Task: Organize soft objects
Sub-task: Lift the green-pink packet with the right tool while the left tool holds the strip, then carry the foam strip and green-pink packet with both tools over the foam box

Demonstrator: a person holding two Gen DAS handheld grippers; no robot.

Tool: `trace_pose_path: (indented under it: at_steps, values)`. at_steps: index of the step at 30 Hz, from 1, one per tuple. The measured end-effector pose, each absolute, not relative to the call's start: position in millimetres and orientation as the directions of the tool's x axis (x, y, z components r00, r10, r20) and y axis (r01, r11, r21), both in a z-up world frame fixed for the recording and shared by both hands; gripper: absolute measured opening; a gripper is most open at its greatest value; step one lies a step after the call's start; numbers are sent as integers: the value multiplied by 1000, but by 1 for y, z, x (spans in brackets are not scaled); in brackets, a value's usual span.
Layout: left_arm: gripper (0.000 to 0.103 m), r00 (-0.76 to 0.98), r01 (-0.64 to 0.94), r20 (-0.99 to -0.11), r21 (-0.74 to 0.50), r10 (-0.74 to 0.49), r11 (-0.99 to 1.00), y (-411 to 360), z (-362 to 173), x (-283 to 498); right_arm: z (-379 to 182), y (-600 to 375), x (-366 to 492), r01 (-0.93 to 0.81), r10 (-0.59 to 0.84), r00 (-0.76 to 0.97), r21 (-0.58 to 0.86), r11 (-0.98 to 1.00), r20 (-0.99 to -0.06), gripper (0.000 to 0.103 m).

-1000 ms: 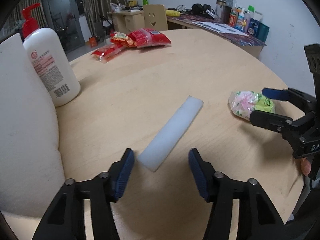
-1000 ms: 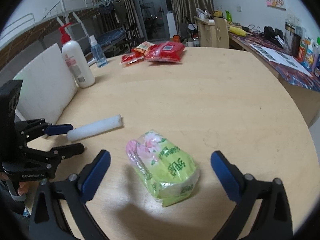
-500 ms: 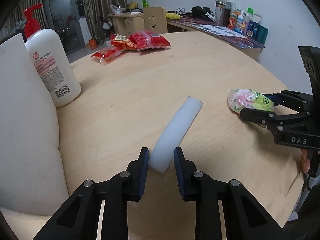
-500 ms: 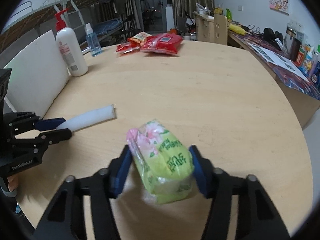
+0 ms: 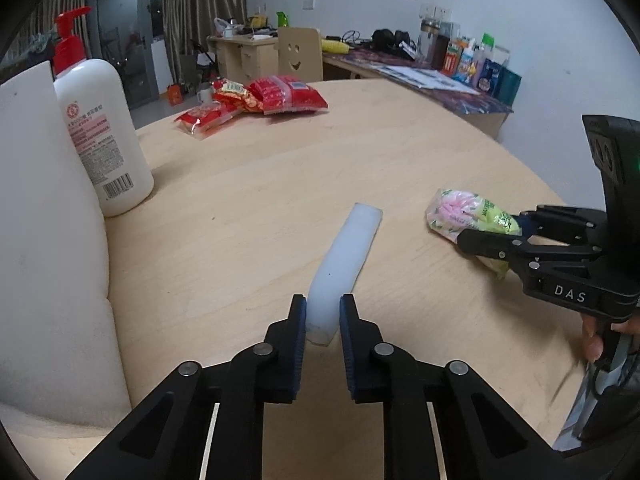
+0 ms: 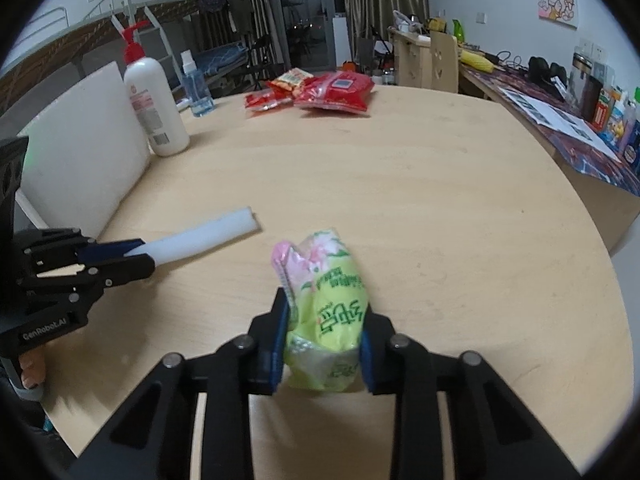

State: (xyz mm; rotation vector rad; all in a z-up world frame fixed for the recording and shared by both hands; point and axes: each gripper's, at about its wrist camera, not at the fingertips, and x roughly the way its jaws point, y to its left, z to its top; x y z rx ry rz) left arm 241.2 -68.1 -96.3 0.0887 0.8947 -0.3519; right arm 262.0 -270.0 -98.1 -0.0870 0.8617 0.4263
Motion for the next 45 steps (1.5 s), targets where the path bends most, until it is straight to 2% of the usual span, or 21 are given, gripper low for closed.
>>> trace_pose_path:
  at_steps: [7,15,26,45]
  values:
    - [16,614,335,-738,-77,-280,939,-64,-87,231,-78,-282,253,-364,387,618,187,912,-684,34]
    - [10,662,342,-679,-102,-316,934,-59,-71,218,-65,-289,241,-350,389,652,196,916,-651,34]
    - [10,750,336,-577,-86,-322,938,-60,-27,181,-45,-297,216,-355,407,698,210,911,-588,34]
    - [10,799,299,-525,-78,-294,951,-54,-10,120,-25,-293,159,-404,448,739,201,892,-503,34]
